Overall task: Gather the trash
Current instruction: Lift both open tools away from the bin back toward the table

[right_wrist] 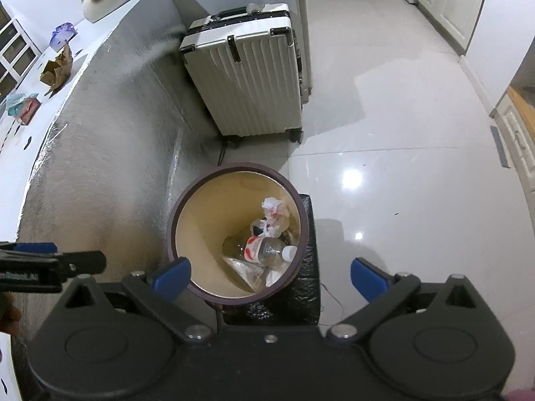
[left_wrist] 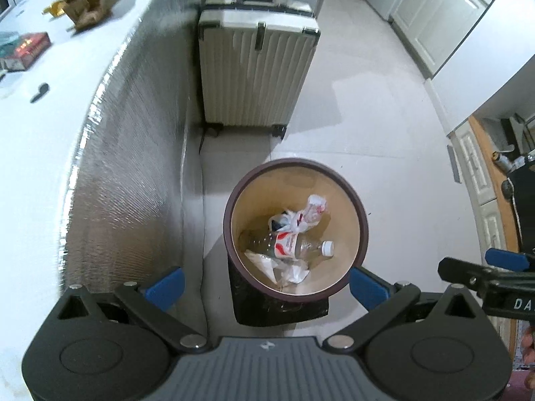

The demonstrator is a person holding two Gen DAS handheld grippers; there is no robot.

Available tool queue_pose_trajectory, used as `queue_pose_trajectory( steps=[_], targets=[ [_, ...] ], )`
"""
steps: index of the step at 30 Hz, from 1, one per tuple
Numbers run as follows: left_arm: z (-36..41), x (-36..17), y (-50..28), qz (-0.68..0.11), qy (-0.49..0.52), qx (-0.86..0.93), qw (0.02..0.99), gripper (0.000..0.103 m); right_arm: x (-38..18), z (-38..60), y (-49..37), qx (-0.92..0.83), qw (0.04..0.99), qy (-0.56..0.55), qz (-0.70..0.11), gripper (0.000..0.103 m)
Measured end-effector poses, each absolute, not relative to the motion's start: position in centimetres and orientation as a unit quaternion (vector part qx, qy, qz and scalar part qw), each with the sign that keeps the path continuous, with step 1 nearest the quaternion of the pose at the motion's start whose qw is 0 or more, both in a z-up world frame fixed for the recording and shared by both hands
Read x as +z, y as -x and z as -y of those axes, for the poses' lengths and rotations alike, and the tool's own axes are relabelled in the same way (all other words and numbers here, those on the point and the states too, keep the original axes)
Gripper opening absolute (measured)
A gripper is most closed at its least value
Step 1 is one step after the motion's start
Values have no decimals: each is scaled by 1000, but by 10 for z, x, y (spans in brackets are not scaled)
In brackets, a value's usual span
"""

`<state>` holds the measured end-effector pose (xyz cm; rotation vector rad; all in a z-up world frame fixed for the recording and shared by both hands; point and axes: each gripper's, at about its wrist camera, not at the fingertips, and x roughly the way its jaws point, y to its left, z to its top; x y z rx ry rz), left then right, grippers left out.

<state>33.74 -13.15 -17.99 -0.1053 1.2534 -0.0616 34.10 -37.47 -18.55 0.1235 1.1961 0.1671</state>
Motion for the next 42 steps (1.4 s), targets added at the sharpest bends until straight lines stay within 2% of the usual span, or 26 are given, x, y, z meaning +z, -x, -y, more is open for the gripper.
queue_pose_trajectory(
  steps=[10, 22, 31, 42],
  targets=[
    [117, -126, -301, -527, 59, -30, 847, 103, -133, 366, -310, 77, 855, -43, -510, 103],
    [47, -45, -255, -432, 89, 1, 898, 103, -60, 328, -287, 89, 898, -52, -427, 103],
    [-27, -4, -233, -385, 85, 4, 919, 103, -27, 255, -275, 98, 915, -54, -386, 103],
    [-108, 16, -242, -353, 64, -12, 933, 103, 0, 155, -279, 113, 932, -40, -343, 103]
  ],
)
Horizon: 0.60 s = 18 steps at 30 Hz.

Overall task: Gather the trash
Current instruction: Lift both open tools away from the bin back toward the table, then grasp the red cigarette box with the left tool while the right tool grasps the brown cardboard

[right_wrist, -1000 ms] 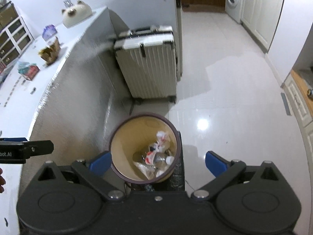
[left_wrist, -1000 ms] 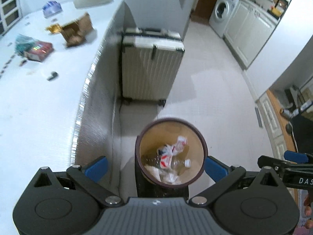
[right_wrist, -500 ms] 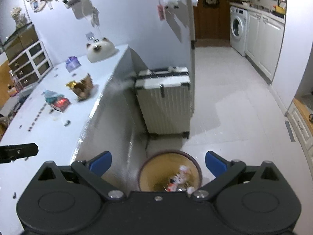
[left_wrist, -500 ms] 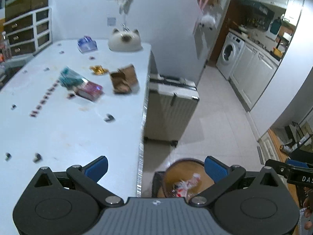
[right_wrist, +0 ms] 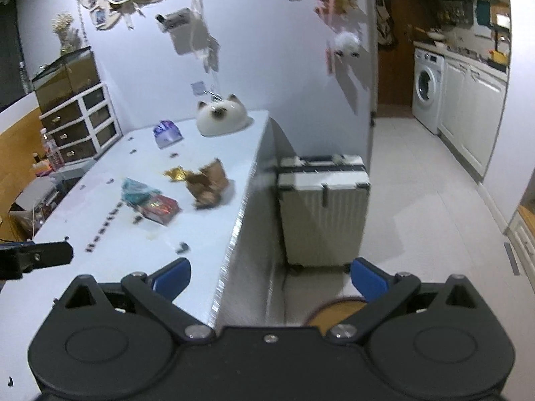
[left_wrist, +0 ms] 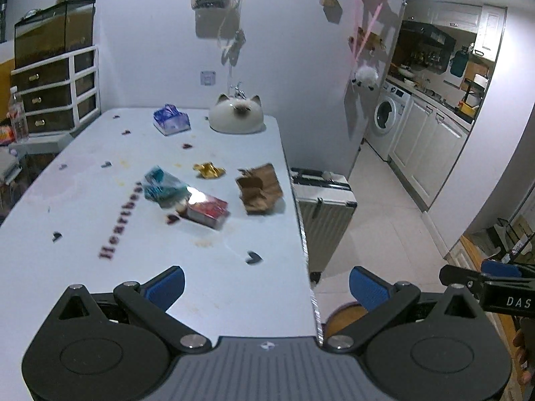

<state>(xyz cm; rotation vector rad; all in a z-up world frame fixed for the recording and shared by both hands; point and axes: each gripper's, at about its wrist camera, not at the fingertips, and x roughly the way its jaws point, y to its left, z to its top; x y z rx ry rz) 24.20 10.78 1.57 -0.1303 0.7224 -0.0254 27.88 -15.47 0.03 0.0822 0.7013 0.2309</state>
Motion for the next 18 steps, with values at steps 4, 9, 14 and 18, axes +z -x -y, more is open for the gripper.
queue_pose_trajectory(
  steps=[4, 9, 14, 18],
  targets=[
    [-130, 14, -259, -347, 72, -9, 935, 103, 5, 127, -296, 129, 931, -33, -340, 103],
    [-147, 3, -289, -343, 79, 1, 936, 103, 2, 101, -336, 159, 928, -20, -337, 103],
    [-158, -12, -331, -355, 100, 34, 929, 103, -12, 80, -390, 195, 919, -8, -343, 103],
    [-164, -29, -367, -368, 108, 56, 922, 103, -29, 69, -436, 215, 914, -3, -345, 103]
  ],
)
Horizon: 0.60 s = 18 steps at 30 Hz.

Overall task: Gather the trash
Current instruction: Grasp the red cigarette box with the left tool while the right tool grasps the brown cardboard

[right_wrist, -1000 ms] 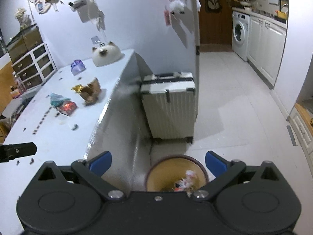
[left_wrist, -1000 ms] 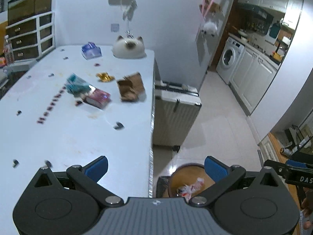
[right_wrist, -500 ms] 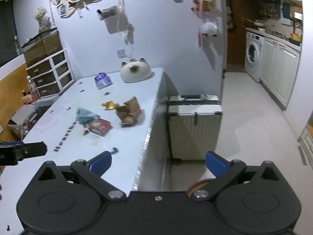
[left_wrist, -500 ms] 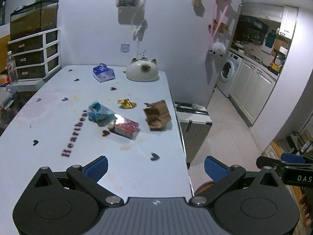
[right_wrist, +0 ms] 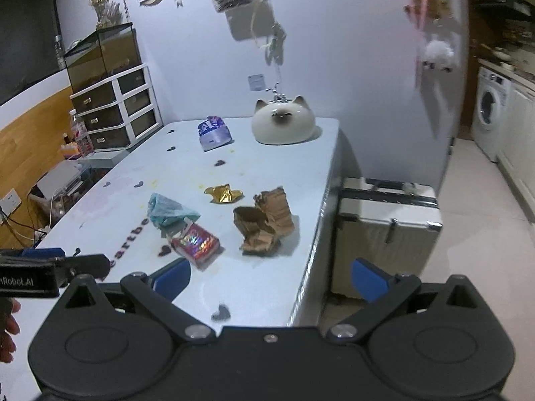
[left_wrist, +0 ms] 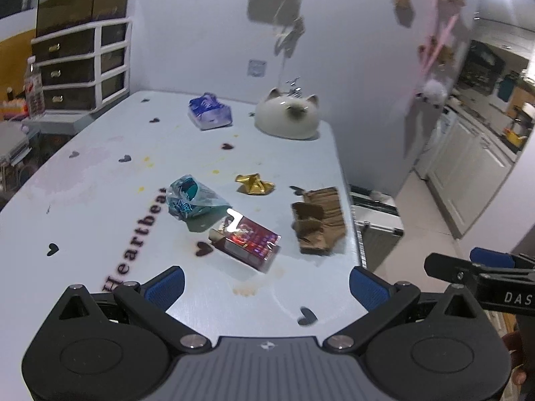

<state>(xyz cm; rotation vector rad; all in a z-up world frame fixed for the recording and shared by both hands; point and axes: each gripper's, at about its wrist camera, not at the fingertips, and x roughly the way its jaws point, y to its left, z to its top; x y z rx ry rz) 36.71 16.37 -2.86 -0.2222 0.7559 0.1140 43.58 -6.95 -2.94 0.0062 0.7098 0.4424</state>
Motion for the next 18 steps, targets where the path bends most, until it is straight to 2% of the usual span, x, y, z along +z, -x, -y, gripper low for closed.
queue_pose_trajectory(
  steps=[8, 18],
  targets=[
    [-175, -62, -430, -395, 173, 101, 897, 103, -76, 46, -519, 227, 908, 36, -350, 103],
    [-196, -88, -465, -428, 268, 169, 846, 103, -123, 2, -567, 282, 895, 112, -327, 103]
  ],
)
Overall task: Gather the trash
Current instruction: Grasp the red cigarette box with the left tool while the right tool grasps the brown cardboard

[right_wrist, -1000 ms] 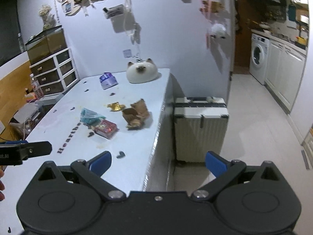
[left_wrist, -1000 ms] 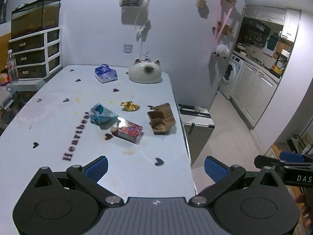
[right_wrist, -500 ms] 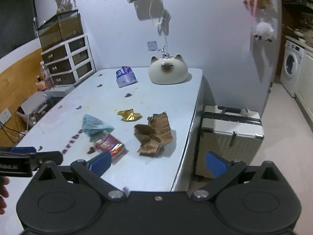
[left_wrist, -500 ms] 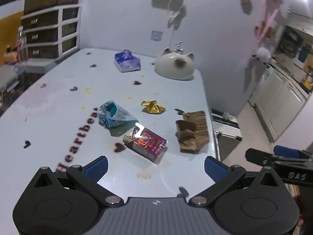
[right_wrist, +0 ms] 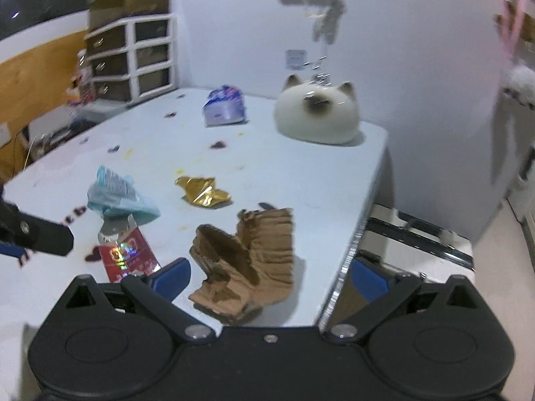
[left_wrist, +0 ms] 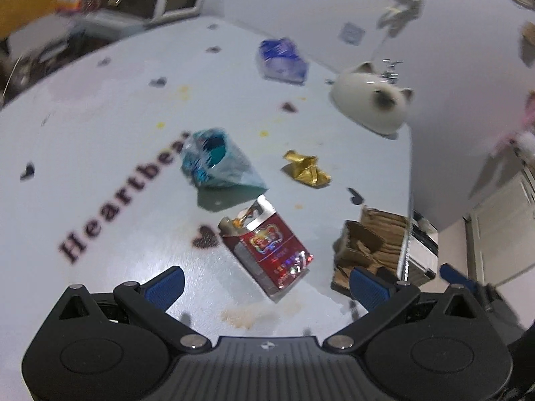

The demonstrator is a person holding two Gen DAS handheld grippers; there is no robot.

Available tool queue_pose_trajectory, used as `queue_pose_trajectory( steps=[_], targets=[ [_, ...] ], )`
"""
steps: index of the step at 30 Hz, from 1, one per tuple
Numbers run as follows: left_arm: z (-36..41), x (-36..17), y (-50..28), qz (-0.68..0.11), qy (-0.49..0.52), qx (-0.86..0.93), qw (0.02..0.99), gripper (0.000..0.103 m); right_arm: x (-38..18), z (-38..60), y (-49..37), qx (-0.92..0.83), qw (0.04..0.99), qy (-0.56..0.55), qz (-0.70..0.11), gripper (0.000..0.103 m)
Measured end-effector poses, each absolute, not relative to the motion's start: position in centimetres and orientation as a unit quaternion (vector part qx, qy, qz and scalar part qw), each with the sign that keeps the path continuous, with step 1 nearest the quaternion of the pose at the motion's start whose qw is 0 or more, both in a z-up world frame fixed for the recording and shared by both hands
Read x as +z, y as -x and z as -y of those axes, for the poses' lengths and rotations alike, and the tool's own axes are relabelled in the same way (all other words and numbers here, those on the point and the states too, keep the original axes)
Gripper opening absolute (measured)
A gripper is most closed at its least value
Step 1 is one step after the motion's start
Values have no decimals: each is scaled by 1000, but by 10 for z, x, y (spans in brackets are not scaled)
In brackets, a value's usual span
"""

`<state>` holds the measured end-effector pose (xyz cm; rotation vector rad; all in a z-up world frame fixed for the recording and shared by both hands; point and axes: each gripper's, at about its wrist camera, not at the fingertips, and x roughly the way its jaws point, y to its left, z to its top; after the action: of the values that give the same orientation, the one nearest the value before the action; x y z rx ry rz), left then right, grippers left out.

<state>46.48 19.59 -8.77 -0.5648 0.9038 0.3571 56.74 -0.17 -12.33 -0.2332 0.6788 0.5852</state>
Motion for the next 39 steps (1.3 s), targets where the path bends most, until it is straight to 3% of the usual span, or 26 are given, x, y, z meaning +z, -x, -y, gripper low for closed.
queue_pose_trajectory(
  steps=[10, 12, 13, 21, 24, 27, 29, 30, 37, 39],
  targets=[
    [-212, -131, -508, -450, 399, 232, 765, 103, -167, -26, -594, 278, 883, 122, -357, 103],
    [-210, -138, -518, -456, 404, 248, 753, 103, -169, -24, -597, 276, 886, 115, -355, 92],
    [-208, -141, -522, -458, 405, 257, 748, 103, -170, -22, -597, 277, 886, 109, -354, 78],
    [-195, -151, -548, -468, 347, 332, 742, 102, -167, -1, -582, 289, 887, 95, -346, 58],
    [-183, -150, -553, -476, 293, 344, 755, 91, -166, 6, -575, 288, 887, 88, -350, 51],
    [-175, -149, -547, -478, 253, 346, 766, 76, -166, 12, -571, 279, 884, 77, -368, 31],
    [-174, -147, -542, -480, 240, 339, 773, 69, -166, 15, -568, 279, 881, 62, -376, 29],
    [-175, -146, -539, -478, 237, 334, 777, 60, -166, 16, -567, 279, 880, 60, -378, 29],
    [-179, -144, -512, -472, 233, 286, 801, 56, -157, 24, -558, 288, 872, 35, -393, 8],
    [-178, -144, -505, -472, 229, 275, 805, 56, -155, 25, -556, 291, 870, 34, -398, 8]
  ],
)
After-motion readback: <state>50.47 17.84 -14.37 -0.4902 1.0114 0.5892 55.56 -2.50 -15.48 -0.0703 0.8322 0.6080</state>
